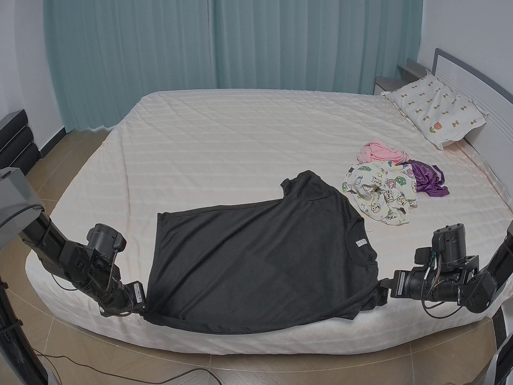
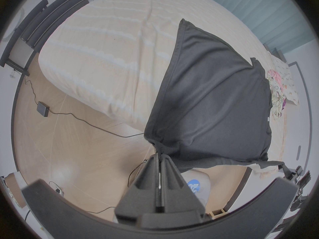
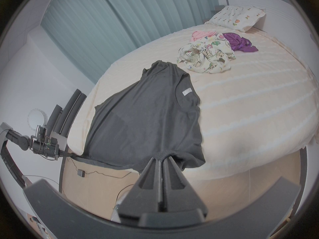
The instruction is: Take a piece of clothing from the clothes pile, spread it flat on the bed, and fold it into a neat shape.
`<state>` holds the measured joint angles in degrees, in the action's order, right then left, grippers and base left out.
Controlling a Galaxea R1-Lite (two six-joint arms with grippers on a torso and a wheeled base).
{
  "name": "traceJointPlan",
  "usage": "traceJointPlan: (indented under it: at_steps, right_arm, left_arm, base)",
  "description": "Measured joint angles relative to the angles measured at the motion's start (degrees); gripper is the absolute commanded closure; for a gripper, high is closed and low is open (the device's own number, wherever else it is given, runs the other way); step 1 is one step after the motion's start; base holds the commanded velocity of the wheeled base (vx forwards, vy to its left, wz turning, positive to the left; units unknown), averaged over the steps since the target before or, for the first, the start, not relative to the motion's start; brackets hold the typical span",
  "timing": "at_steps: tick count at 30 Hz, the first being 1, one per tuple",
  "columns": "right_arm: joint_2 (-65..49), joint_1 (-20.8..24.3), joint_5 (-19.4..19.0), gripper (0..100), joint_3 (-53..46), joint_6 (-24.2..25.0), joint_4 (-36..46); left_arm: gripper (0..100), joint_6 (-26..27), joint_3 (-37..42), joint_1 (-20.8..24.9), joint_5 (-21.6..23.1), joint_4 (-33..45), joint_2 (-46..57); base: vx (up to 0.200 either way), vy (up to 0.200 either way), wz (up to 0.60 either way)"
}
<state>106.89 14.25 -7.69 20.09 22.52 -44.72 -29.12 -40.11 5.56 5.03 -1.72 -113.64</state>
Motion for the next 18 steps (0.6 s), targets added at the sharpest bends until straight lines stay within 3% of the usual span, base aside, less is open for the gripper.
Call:
traceJointPlan:
  at_steps: [8,18]
  right_arm:
    - [1.22,-2.90,-1.30,100,5.90,-0.02,0.22]
    - [1.41,-4.58,-2.57,100,11.36,-0.02,2.62]
  left_arm:
    - [100,-3.55,-4.79,-2.06,0.43,0.13,-1.18]
    - [100,-4.23,-6.64,-3.25,0.65,2.97,0.16]
  base:
    - [0.000,0.000,0.00]
    - [0.000,0.000,0.00]
